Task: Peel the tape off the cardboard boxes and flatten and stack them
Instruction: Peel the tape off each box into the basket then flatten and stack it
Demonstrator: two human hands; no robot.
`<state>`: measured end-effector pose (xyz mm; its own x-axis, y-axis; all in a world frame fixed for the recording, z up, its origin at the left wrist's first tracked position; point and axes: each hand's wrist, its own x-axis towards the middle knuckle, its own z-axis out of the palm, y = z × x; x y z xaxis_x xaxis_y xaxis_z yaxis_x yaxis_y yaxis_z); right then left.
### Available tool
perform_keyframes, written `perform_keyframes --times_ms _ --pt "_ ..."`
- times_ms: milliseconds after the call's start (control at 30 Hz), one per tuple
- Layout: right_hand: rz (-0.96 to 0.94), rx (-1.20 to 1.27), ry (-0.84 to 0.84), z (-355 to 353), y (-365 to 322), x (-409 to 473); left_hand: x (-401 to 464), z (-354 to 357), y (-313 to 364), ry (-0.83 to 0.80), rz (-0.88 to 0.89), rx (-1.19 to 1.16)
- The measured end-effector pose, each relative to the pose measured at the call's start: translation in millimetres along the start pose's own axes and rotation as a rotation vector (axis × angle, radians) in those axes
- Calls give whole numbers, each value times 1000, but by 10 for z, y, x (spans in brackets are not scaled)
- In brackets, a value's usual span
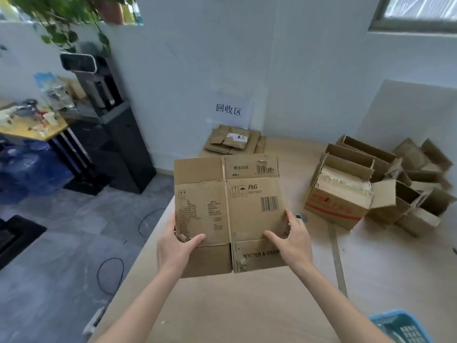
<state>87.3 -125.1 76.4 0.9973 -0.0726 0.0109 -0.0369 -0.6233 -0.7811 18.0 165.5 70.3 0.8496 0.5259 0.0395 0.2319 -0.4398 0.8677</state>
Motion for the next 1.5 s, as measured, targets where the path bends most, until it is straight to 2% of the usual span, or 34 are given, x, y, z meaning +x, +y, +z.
perform_keyframes --times_ms 200,400,533,700,867,1100,1333,1500 --pt "-179 50 -26 270 -1634 176 569 -1405 418 167 103 -88" --pt "-317 99 -44 1048 -3108 21 1107 -2949 293 281 130 -71" --pt "-353 122 -54 1637 -3817 -109 1459 -3778 46 321 122 -61" --pt "-379 135 -42 2237 -4366 -176 1844 -4443 -216 350 124 -33" --pt "-371 113 -44 2678 -4694 -41 2287 -4749 -421 342 131 -17" --pt "-333 128 -27 3287 -4947 563 3218 -4799 -601 320 123 5" --pt "-232 104 41 3788 -5102 1453 4428 -4616 -504 232 202 99" --pt "-152 57 111 3781 -5075 2024 5135 -4221 -324 120 237 79"
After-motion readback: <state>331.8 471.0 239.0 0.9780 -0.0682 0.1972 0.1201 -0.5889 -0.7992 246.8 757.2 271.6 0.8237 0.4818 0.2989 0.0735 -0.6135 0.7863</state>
